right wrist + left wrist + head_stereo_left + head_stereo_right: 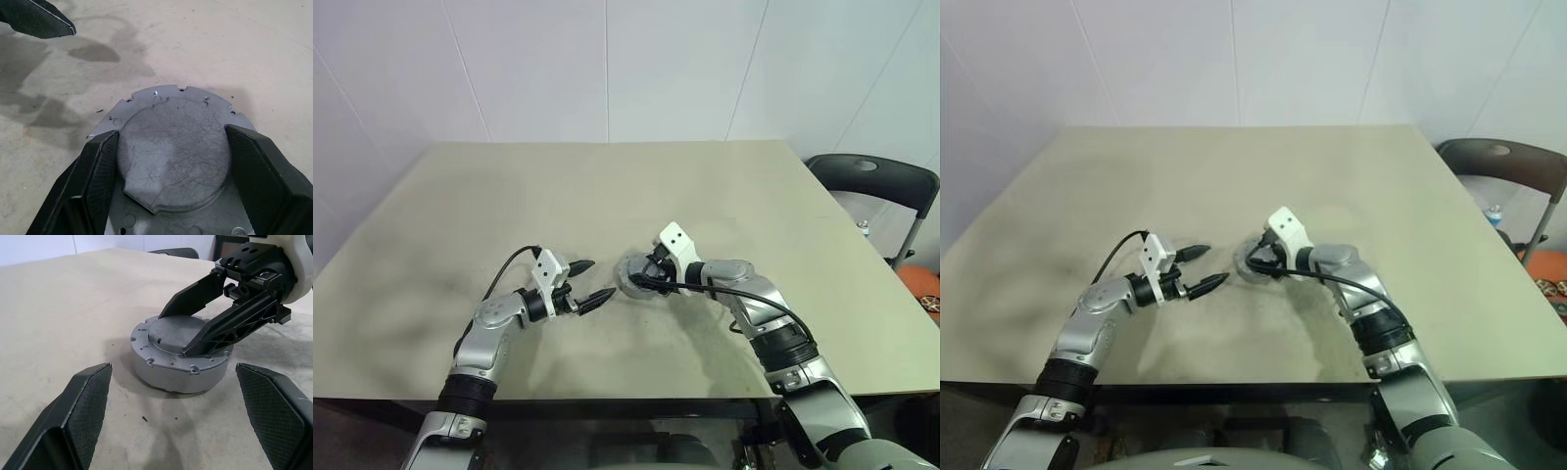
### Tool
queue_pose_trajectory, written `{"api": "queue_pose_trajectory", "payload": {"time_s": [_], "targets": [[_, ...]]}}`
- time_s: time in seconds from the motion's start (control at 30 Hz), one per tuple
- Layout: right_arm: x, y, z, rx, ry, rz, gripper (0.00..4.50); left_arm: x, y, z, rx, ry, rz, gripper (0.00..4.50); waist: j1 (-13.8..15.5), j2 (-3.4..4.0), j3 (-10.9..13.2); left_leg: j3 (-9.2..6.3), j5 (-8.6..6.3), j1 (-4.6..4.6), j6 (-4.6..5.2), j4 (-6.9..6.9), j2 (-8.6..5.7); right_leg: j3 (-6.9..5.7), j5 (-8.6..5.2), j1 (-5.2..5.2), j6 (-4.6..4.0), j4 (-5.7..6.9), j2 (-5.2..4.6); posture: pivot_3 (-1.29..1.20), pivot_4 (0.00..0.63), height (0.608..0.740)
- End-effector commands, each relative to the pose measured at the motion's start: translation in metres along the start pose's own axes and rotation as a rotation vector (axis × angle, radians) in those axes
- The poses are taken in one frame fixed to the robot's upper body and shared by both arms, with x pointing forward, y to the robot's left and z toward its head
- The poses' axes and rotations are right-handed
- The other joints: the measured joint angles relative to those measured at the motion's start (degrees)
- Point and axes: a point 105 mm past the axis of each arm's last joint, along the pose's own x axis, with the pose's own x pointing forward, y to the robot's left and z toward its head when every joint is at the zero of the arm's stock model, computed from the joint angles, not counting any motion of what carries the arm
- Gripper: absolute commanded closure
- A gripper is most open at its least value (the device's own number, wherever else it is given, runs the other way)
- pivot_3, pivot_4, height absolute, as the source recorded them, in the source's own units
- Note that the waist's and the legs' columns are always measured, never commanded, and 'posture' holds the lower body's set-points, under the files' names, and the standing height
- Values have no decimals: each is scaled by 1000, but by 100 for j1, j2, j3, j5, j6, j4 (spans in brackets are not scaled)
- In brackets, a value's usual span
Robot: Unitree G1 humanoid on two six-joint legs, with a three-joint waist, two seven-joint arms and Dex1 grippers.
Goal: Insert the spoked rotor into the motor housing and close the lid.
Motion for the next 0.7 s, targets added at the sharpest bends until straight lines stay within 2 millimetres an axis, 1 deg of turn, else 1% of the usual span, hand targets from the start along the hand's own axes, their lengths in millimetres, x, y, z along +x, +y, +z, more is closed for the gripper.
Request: {"api": "queue_pose_trajectory", "payload": {"time_s": [0.03,0.1,0.2,0.3,0.5,0.6,0.7], "targets": [[2,10,-50,106,172,60,1464,2,2,11,37,-26,-2,169,0,0,-1,0,0,0,0,0,0,0,0,1,-1,-1,0,0,0,740],[1,12,-57,103,195,75,1464,2,2,10,38,-25,-1,169,0,1,-3,0,-2,0,2,-3,0,-1,0,1,0,-5,0,0,0,740],[-1,20,-68,101,234,127,1464,2,3,10,38,-24,1,169,14,8,-12,-2,-3,0,3,-4,-1,-2,0,3,0,-8,-1,0,0,740],[-2,20,-77,119,251,132,1464,1,3,10,39,-23,2,169,14,17,-35,-4,-8,0,10,-5,-4,-4,0,5,0,-10,-4,0,0,740],[0,9,-85,119,247,76,1464,1,4,9,42,-25,7,169,5,15,-73,-4,-17,8,15,-3,-8,-3,-2,16,-4,-15,-6,0,0,740],[0,-5,-87,126,235,8,1464,2,5,10,47,-26,12,169,3,14,-85,-5,-17,18,14,1,-8,-3,-8,32,-14,-18,-7,0,0,740],[0,-11,-91,130,240,-19,1464,3,6,11,51,-29,15,169,6,15,-110,-7,-17,31,13,9,-8,-3,-10,48,-18,-18,-8,0,0,740]]}}
